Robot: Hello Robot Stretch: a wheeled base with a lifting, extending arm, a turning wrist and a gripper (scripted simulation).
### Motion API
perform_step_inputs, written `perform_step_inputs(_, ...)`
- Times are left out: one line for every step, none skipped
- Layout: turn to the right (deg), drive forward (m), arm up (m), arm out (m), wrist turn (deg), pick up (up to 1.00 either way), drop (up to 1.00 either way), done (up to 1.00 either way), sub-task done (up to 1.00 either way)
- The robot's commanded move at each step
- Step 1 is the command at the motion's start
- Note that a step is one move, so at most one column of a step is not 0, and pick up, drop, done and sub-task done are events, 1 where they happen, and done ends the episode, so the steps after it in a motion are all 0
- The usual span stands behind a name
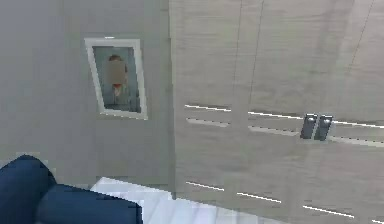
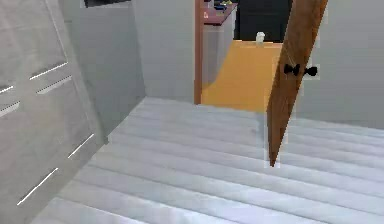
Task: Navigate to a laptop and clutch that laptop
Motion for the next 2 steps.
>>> perform_step_inputs(45.0, 0.0, 0.0, 0.0, 0.0, 0.0, 0.0, 0.0, 0.0)
perform_step_inputs(45.0, 0.0, 0.0, 0.0, 0.0, 0.0, 0.0, 0.0, 0.0)
